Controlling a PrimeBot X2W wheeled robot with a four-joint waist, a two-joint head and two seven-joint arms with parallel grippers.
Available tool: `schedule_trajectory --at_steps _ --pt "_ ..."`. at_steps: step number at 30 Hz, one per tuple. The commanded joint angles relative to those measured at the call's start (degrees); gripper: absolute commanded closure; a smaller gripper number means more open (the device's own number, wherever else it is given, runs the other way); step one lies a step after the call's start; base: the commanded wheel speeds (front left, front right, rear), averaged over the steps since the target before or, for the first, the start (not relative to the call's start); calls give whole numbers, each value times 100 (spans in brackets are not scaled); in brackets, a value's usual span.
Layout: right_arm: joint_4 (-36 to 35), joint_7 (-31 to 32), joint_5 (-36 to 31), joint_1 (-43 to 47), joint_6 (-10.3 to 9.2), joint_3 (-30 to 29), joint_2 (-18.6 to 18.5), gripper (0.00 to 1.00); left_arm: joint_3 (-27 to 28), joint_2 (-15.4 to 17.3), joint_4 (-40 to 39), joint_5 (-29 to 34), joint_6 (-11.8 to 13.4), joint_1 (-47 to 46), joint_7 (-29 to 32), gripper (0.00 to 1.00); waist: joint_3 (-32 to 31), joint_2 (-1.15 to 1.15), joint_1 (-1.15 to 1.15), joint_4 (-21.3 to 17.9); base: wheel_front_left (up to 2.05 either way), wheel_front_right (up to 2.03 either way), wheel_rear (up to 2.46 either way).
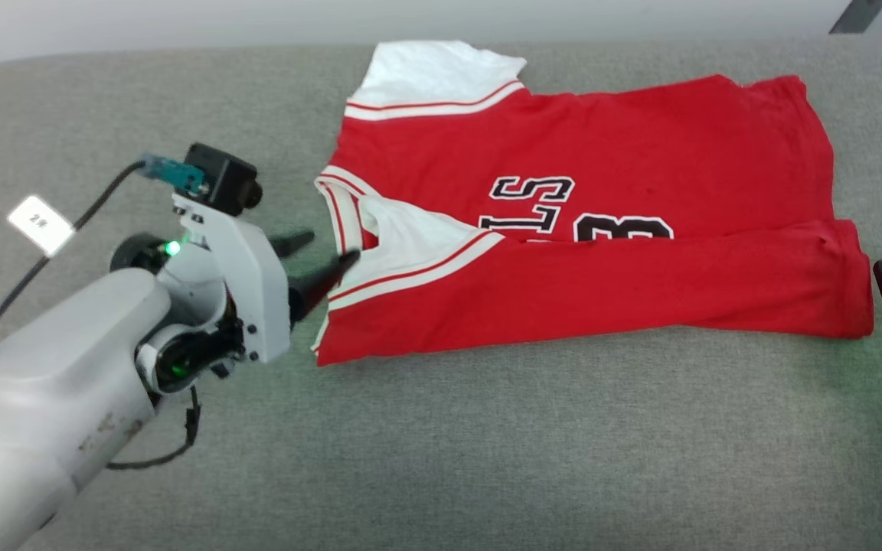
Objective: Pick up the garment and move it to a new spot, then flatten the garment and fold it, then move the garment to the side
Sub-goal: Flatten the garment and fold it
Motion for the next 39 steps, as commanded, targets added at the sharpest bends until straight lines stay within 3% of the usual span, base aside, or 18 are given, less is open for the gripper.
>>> schedule_trajectory --at_steps 1,7,14,22,24,25,31,39 --pt "-114 54 -52 118 -10 -78 8 0 -26 40 -174 -198 113 47 359 0 -166 0 0 135 0 0 0" --pt "-410 236 -154 253 -10 -193 146 0 -112 281 -986 -685 470 158 1503 0 -119 0 0 100 0 0 0" --pt "-587 340 -199 243 -10 -317 247 0 -139 371 -1074 -910 764 349 1836 0 75 0 0 -63 0 0 0" --pt "-642 350 -212 171 -10 -363 297 0 -186 170 -190 -913 599 602 1771 2 232 0 0 -251 0 0 0" --pt "-638 365 -213 201 -10 -381 286 0 -181 90 -102 -1019 463 675 1807 55 242 0 0 -260 0 0 0" --pt "-640 382 -217 215 -10 -382 271 0 -175 69 -68 -1049 412 692 1818 100 247 0 0 -262 0 0 0" --pt "-752 821 -247 92 -10 -69 -118 0 -147 28 -38 -1034 256 676 1770 100 268 0 0 -224 0 0 0" --pt "-445 2509 -42 -384 -10 652 -702 0 -132 -29 -127 -969 202 636 1681 100 299 0 0 -134 0 0 0"
